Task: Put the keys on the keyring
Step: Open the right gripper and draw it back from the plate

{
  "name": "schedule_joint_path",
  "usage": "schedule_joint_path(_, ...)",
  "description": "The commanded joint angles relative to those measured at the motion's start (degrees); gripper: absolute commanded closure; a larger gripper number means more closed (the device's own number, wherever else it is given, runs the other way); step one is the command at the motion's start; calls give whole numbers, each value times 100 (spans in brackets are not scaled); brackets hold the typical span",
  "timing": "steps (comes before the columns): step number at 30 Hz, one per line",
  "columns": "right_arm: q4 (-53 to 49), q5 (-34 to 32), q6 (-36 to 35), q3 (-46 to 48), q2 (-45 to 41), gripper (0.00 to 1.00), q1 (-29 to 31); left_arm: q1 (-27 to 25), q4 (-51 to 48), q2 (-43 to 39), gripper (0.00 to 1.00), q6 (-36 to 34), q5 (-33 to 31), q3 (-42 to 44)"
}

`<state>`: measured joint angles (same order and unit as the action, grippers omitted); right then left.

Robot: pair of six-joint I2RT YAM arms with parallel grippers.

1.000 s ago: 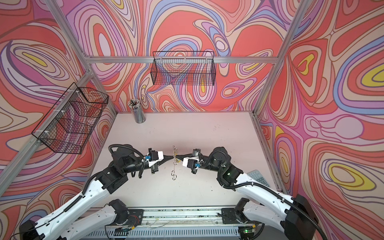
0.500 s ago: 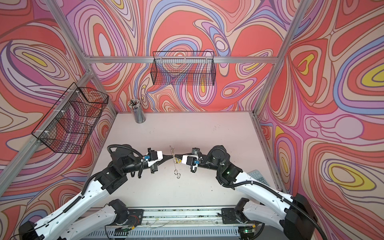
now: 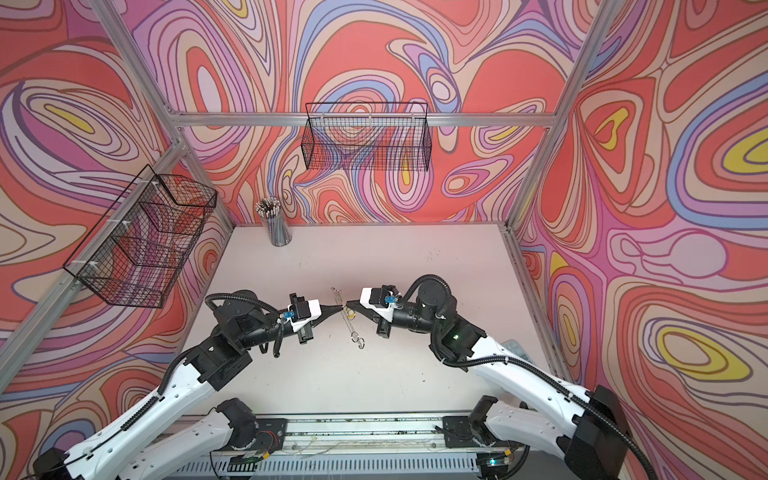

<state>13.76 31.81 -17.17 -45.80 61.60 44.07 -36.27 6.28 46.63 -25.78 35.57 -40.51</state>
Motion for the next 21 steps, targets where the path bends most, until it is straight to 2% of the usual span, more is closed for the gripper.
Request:
schedule_joint_path(1,-234,-428,685,-208,62,100,-17,-55,212,-114,100,-101,320,6)
schedule_joint_path(6,-557,-582,1285,-438,169,100,-65,-55,318,-175,100,-90,222,56)
schedule_joint_path(16,-984,-533,1708,-596,291,100,-170,-55,494,-259,100,-6,58,127)
schedule_joint_path(21,-1291,-266,1906,-725,408,100,-370,-56,593,-270,100,31,9,157)
